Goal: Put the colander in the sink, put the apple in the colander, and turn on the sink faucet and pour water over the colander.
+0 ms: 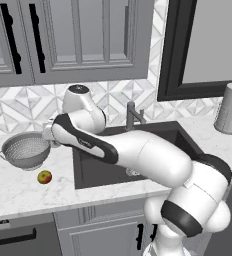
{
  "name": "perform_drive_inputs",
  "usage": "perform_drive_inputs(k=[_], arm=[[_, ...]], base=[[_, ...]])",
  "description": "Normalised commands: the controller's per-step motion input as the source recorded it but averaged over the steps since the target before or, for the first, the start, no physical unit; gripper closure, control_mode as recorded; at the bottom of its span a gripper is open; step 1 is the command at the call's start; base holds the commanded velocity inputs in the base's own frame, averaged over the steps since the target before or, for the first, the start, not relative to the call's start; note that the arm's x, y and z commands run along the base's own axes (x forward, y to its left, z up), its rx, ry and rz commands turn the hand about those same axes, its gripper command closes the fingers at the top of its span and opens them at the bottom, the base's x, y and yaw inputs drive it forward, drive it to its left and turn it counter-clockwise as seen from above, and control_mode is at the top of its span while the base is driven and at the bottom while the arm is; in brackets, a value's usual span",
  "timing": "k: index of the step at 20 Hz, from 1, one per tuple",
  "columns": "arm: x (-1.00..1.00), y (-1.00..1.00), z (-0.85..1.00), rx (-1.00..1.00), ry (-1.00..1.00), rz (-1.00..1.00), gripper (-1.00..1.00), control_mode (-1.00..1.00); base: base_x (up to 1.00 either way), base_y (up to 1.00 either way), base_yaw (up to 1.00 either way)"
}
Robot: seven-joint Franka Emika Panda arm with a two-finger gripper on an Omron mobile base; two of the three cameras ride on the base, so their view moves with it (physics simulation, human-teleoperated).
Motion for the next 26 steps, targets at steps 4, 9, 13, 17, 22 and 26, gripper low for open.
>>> perform_drive_inputs(k=[4,9,13,17,22,26], arm=[[0.28,0.44,-0.2,0.05,0.01,-0.01,-1.0,-1.0],[0.2,0.13,-0.14,0.02,0.01,0.0,-1.0,-1.0],[0.28,0.01,-0.12,0.0,0.01,0.0,-1.0,-1.0],[0.31,0.04,-0.13,0.0,0.01,0.0,-1.0,-1.0],[0.36,0.15,-0.17,0.0,0.0,0.0,-1.0,-1.0],[0.23,0.3,-0.15,0.0,0.0,-0.01,-1.0,-1.0]], base=[[0.0,0.0,0.0],[0.0,0.0,0.0],[0.0,0.0,0.0],[0.0,0.0,0.0],[0.0,0.0,0.0],[0.0,0.0,0.0]])
